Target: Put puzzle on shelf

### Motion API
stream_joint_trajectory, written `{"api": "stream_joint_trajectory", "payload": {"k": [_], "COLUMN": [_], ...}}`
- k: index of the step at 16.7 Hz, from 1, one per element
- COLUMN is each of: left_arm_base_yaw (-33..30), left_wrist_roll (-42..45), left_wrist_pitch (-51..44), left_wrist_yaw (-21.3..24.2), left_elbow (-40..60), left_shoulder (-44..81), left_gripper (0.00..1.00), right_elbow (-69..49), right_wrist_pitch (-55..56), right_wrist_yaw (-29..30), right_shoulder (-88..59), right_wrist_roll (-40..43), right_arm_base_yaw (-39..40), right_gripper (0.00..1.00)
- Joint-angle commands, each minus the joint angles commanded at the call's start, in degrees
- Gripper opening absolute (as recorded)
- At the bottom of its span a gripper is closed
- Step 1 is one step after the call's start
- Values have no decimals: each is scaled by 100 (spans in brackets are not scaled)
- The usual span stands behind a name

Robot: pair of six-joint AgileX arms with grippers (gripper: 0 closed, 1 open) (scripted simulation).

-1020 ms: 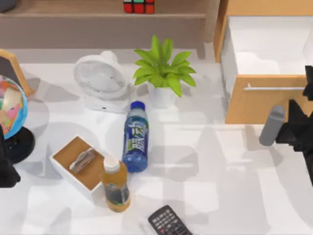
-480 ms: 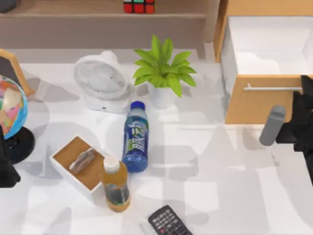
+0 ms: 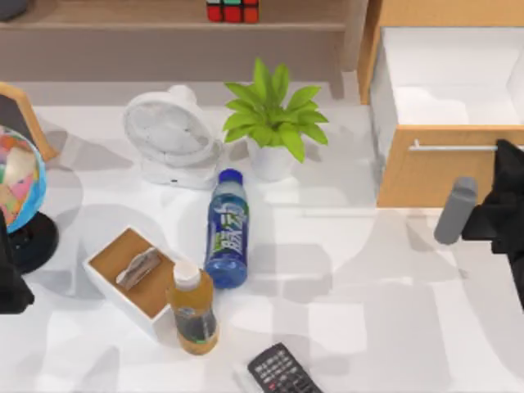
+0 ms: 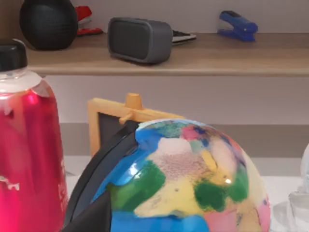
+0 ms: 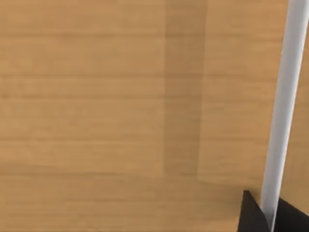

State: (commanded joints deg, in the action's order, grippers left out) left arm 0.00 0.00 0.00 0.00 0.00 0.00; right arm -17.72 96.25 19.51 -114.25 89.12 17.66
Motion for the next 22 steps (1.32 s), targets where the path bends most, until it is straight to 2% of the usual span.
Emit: {"api": "stream_joint_trajectory", "payload": {"k": [6, 16, 22], "left_arm_base_yaw": [0, 0, 0], "left_wrist_roll": [0, 0, 0], "left_wrist_pitch": [0, 0, 0], "left_wrist_yaw": [0, 0, 0], "left_elbow": [0, 0, 0], "left_shoulder": [0, 0, 0], "left_gripper": [100, 100, 100], "right_elbow": [-9, -1358, -1405], "right_wrist_pitch": [-23, -950, -998], "right_wrist_yaw": [1, -376, -379], "right_shoulder": [-14, -432, -438], "right_wrist_roll": [-18, -11, -26], "right_arm_base_yaw": [2, -377, -383], "right_gripper": [0, 0, 0]}}
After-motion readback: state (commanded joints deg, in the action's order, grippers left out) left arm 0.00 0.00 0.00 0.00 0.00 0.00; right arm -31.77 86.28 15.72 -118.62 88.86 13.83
